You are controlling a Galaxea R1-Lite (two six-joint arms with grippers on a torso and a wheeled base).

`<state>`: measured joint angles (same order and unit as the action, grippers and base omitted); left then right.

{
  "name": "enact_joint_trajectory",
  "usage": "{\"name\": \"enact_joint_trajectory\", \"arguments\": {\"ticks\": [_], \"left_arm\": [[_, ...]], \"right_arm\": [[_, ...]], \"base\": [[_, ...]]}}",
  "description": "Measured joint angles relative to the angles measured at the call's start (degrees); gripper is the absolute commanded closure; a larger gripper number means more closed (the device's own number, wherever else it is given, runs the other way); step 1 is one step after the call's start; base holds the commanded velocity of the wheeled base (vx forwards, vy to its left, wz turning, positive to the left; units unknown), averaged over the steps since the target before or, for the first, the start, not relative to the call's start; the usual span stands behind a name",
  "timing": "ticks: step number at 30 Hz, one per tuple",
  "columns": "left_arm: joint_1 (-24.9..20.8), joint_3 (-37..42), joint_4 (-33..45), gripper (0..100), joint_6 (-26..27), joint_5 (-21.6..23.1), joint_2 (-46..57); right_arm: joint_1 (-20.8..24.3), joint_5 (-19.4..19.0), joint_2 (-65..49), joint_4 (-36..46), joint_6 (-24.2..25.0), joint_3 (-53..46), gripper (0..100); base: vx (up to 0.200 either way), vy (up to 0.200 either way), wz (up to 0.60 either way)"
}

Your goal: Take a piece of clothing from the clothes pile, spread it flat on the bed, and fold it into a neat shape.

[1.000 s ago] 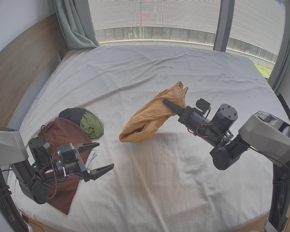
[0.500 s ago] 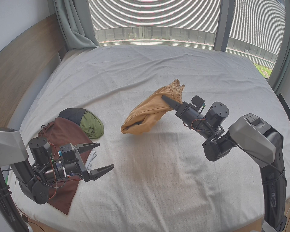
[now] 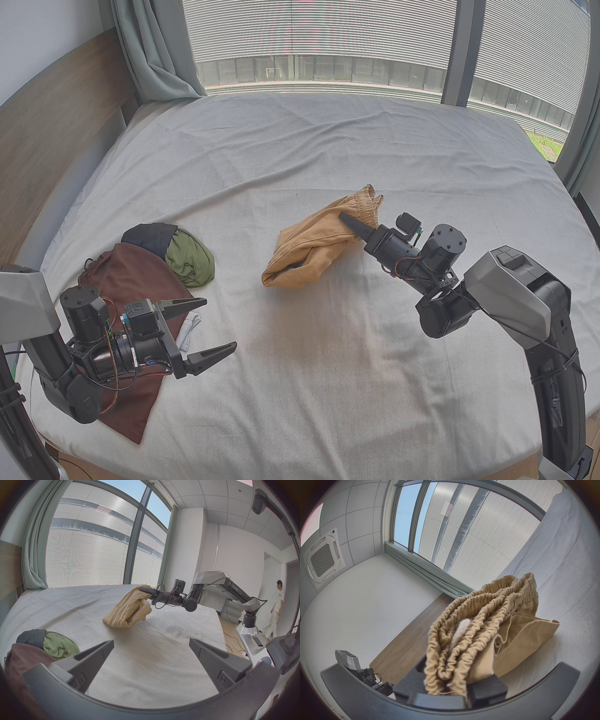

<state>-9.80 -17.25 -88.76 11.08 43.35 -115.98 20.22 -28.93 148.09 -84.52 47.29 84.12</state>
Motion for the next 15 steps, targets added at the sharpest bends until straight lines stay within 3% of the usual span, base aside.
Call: {"name": "enact_joint_trajectory", "arguments": {"ticks": [15], "left_arm": [[-0.01,0.05,0.02,0,-0.02,0.06,-0.11]], "right_arm": [[-0.05,0.04,-0.43,9.06,0.04,11.47,100]], "base": [[0.000,0.000,0.00]]}}
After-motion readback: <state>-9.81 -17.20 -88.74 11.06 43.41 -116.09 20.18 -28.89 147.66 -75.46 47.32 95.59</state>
